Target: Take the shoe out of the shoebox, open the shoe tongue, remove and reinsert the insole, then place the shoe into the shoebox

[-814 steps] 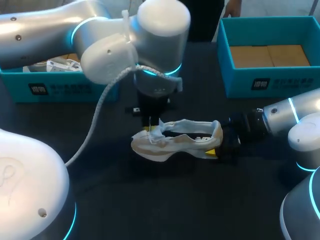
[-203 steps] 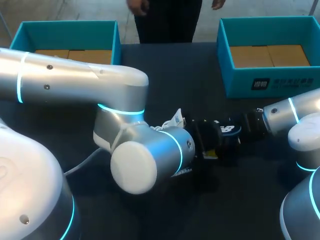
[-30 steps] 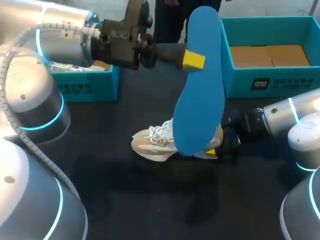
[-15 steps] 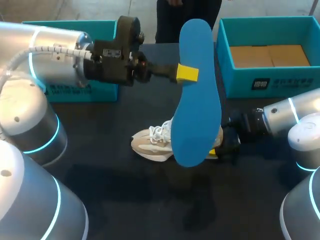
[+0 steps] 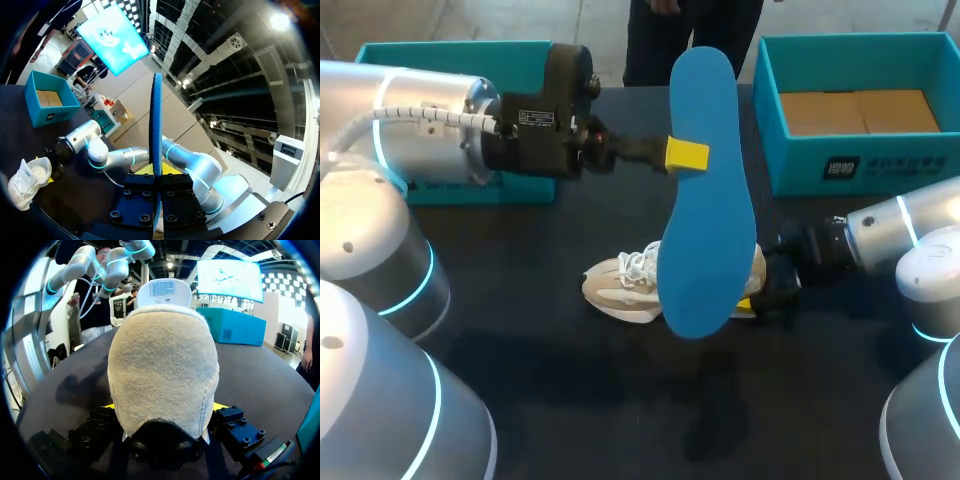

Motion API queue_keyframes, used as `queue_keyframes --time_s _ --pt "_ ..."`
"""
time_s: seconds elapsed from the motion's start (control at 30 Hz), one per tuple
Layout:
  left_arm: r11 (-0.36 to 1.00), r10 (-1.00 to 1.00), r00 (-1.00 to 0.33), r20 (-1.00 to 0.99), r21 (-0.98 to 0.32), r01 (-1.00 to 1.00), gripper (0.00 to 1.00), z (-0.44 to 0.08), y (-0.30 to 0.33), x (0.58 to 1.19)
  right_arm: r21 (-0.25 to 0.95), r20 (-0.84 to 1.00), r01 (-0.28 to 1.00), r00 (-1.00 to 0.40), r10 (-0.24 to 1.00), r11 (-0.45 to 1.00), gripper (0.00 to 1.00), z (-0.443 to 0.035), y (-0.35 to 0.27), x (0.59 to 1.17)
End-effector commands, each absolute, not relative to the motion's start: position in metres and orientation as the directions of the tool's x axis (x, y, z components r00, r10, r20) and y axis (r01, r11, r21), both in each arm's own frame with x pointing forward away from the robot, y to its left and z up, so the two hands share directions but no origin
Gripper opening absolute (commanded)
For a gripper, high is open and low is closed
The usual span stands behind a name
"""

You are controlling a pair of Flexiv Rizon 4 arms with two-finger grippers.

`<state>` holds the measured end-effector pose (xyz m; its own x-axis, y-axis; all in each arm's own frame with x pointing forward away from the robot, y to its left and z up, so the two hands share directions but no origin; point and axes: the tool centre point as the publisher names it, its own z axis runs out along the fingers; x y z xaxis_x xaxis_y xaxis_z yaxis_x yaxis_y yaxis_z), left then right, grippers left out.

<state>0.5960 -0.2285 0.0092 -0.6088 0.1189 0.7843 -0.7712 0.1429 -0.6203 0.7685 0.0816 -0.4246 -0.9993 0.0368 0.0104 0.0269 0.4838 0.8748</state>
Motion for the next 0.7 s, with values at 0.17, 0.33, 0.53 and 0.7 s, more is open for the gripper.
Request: queue_keyframes --time_s 0.17,0.33,0.53,0.7 --pt "0.138 0.121 -0.609 0.784 -0.621 -0.772 0.00 0.007 -0.229 0.595 0.873 0.011 0.028 -0.999 0.038 0.487 1.00 -0.425 0.083 0.769" --pt "0.138 0.121 -0.609 0.784 -0.621 -0.772 0.00 0.007 -0.229 0.595 0.873 0.011 0.028 -0.999 0.038 0.487 1.00 -0.425 0.083 0.769" --pt "0.138 0.121 -0.609 0.784 -0.621 -0.772 0.00 0.007 -0.229 0.595 0.872 0.010 0.028 -0.999 0.040 0.488 1.00 -0.423 0.080 0.768" --pt "0.138 0.121 -0.609 0.784 -0.621 -0.772 0.00 0.007 -0.229 0.595 0.858 0.005 0.029 -0.999 0.047 0.513 1.00 -0.413 0.071 0.765"
